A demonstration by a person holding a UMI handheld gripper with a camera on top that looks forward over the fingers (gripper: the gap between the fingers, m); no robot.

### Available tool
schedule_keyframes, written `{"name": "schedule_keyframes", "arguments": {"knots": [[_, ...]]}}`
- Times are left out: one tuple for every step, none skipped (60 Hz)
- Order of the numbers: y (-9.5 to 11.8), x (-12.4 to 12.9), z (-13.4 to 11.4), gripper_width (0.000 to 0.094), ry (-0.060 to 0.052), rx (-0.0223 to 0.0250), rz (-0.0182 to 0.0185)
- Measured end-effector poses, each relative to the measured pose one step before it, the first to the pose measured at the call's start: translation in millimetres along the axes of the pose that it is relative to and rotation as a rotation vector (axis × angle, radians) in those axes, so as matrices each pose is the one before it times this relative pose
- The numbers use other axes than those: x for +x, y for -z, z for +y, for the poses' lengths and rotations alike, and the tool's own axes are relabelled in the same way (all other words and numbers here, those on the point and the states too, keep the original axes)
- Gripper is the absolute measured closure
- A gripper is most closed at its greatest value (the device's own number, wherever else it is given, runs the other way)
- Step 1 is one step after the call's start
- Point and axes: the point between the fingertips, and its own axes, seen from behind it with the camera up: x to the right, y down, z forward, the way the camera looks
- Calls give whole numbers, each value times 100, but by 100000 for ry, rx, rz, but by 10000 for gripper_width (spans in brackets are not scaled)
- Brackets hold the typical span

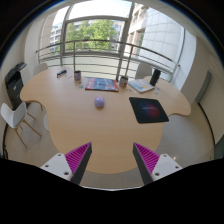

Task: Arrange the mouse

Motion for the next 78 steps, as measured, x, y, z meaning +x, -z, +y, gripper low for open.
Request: {"name": "schedule_keyframes", "arguments": {"knots": [[-52,11,46,91,-40,-158,-65],[-73,5,48,91,-121,-128,-101],[-75,3,47,91,-159,-114,-78],[-123,17,58,90,-147,-72,-95],[-164,8,45,89,-108,40,-184],[-177,-6,31,89,-114,133,-265],[-45,-611,252,90,-568,374,-268],[-236,-203,103,90,-210,266,-316],[-292,-166,122,89,-210,302,-311],[-397,-179,114,91,-197,307,-406],[-448,-181,111,93,-183,336,-492],[-512,-192,106,91,-224,490,-510],[-553,-112,53,90,-370,648,-455],[-605,-116,2,91,-471,758,-346],[-641,-139,33,90,-486,724,-258],[-694,-101,101,91,-408,632,-264],[-728,-130,135,91,-337,582,-261],[-745,-59,77,89,-271,569,-234],[-782,-32,40,89,-348,572,-186],[-829,-76,-20,89,-369,750,-163],[-786,-90,-147,89,-412,1069,-177],[-772,-153,-207,89,-405,1237,-261],[-850,-212,-253,89,-283,1253,-291],[-911,-165,-220,91,-166,1157,-317],[-867,-158,-244,89,-22,963,-276],[505,-1437,-456,91,-50,227,454],[-2360,1098,45,89,246,1338,-915],[391,-1444,-620,88,90,387,531],[-1015,-158,-335,88,209,899,-167],[-2436,1074,-48,86,402,1318,-931],[332,-1450,-622,88,296,11,414],[-1045,-189,-339,86,439,502,-339],[-1025,-185,-385,87,447,468,-377],[-1024,-226,-393,92,362,427,-292],[-1044,-137,-462,92,278,522,-295],[-1081,-143,-471,90,233,632,-265],[-1083,-144,-447,93,192,610,-282],[-1140,-131,-413,93,117,396,-266],[-1030,-33,-369,92,28,202,-120],[-1099,-26,-396,93,-101,100,24],[-1061,-20,-408,94,-207,116,197],[-1022,51,-414,92,-302,123,176],[-1037,-15,-390,92,-361,30,91],[-1068,12,-331,92,-394,-149,8],[-1025,-15,-283,93,-461,-253,71],[-975,-4,-279,91,-432,-350,130],[-925,2,-316,93,-417,-237,32],[-856,-63,-357,90,-395,-57,-47],[-847,-36,-374,92,-324,72,-79],[-816,-37,-378,92,-261,127,-20],[-820,18,-271,93,-76,-50,81],[-765,51,-214,98,76,-231,228],[-731,96,-149,100,191,-247,384],[-700,50,-171,100,213,-288,359],[-658,-11,-112,107,154,-368,154],[-587,-69,-90,110,53,-506,-105],[-539,-72,-49,119,17,-555,-101],[-684,125,83,125,-114,-327,-85],[-460,65,-22,137,14,-508,266],[-369,78,21,155,-72,-564,254],[-363,26,33,175,-238,-615,185],[-331,-11,63,196,-256,-555,56],[-261,-5,114,220,-254,-626,-137],[-56,-117,-32,241,-200,-239,-840],[-801,-43,-409,277,-682,749,-1021],[29,-341,106,320,-425,113,-817],[310,-183,135,343,-61,-376,-719],[1,13,-133,345,441,626,8],[21,-25,51,349,1013,-64,-114],[-8,-104,-45,358,1089,322,-312],[-2,-27,-1,363,1037,165,-170],[4,-19,20,375,817,154,-141],[-12,-18,-49,382,314,-315,-300],[-15,-2,80,390,401,-108,-128],[-20,26,-64,410,254,46,-255],[1,14,-29,418,68,-216,-173],[-5,-3,5,434,-6,-288,-173],[-8,2,-31,448,-156,-270,-57]]}}
